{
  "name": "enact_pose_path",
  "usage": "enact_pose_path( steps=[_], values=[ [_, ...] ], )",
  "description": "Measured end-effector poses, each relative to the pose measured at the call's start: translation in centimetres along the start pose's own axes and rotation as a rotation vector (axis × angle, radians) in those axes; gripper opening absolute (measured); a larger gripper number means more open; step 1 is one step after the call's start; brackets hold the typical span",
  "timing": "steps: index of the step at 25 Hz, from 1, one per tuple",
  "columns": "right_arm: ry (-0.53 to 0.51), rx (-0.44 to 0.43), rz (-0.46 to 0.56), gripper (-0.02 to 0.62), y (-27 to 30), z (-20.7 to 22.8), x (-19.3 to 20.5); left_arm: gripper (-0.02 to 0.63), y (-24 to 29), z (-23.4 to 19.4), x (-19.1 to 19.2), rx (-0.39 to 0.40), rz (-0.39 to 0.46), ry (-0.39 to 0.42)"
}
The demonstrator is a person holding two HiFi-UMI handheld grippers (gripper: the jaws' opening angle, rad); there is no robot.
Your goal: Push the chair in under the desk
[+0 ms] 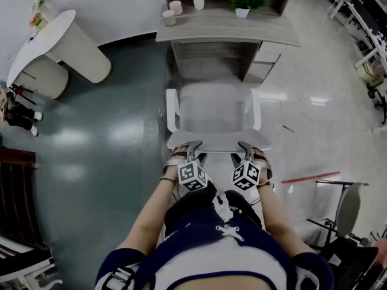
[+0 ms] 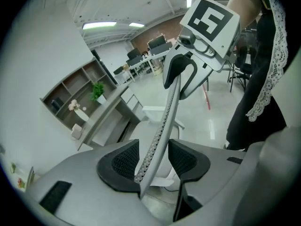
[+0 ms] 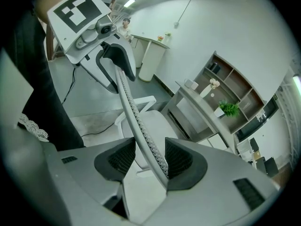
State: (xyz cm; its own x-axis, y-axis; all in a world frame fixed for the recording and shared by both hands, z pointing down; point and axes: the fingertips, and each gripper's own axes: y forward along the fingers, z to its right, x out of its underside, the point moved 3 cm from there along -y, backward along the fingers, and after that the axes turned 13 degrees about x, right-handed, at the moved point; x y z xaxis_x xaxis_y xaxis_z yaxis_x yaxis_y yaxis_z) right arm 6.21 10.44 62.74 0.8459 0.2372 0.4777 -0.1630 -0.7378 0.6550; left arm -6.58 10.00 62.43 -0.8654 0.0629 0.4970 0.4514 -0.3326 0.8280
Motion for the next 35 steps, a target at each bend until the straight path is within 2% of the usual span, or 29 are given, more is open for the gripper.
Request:
enact_pose_path(
  steps=[18, 35],
  values=[
    [0.024, 0.006, -0.023, 0.175, 2.1, 1.6, -1.1, 0.198, 0.6, -2.9, 0.2, -0.007, 0.012, 0.036],
    [0.026, 0.005, -0.019, 0.183, 2.8, 2.6, -0.7, 0.196, 1.2, -3.4, -0.4, -0.021, 0.022, 0.047]
  ],
)
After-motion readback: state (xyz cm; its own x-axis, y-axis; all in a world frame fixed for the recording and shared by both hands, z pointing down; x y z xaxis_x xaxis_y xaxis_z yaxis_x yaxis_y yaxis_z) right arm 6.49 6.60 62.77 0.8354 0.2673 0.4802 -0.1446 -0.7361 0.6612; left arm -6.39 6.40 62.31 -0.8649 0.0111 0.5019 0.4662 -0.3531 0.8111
